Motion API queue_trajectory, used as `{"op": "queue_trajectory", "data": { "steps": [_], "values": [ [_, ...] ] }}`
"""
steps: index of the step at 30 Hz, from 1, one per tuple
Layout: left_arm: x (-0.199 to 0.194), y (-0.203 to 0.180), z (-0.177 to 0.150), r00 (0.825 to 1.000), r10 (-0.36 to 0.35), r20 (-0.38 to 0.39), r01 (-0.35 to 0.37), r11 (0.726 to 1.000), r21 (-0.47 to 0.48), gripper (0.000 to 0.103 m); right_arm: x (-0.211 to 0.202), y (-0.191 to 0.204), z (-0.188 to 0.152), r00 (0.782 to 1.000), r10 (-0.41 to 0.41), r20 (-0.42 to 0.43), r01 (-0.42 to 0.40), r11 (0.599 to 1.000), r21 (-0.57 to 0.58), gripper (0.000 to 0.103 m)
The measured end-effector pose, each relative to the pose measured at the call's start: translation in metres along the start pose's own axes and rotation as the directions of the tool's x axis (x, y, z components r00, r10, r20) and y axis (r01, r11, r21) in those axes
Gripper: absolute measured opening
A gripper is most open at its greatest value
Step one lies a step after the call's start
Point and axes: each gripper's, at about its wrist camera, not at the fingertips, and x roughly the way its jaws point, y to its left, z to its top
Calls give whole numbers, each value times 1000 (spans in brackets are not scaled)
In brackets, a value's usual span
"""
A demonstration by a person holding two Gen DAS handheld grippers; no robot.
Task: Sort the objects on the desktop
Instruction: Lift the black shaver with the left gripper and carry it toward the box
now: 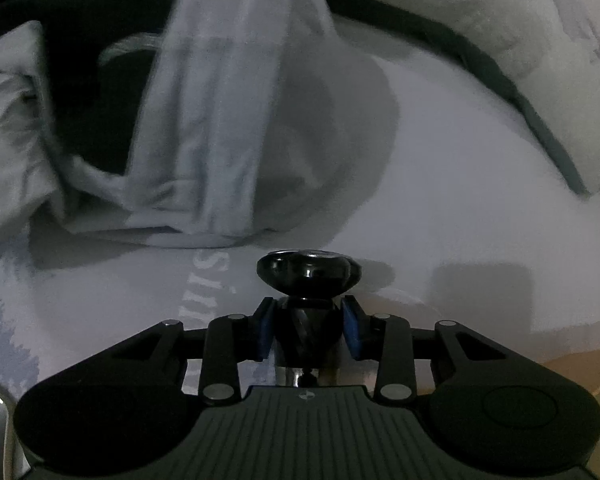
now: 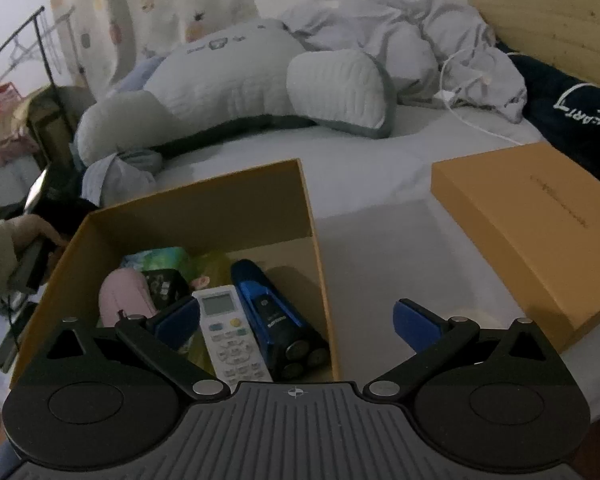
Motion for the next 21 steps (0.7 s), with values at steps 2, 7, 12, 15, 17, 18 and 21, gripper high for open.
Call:
{"op": "queue_trajectory", "data": {
  "steps": [2,7,12,15,17,18,21],
  "values": [
    [-6,4,-2,1000,-3,23,3,1000,-6,37,0,1,0,1000,-2,3,2,1000,-5,103],
    [-23,18,-11,995,-19,103,22,999,-35,37,0,1,0,1000,-1,7,1,1000,-11,103],
    [-51,29,-30,979,-38,199,44,999,-28,37,-1,3,-1,1000,-4,8,4,1000,-30,103],
    [-65,31,-40,968,-40,248,45,999,-14,37,-1,6,0,1000,5,14,-4,999,-38,103],
    [-71,29,-43,961,-34,274,37,999,-6,37,-4,9,-1,1000,7,22,-6,999,-53,103],
    [-74,27,-45,957,-30,289,32,999,-1,37,-5,10,-1,1000,8,26,-6,998,-61,103],
    [-82,18,-49,941,-14,339,9,1000,16,37,-9,15,-2,999,11,42,-8,996,-85,103]
  ]
}}
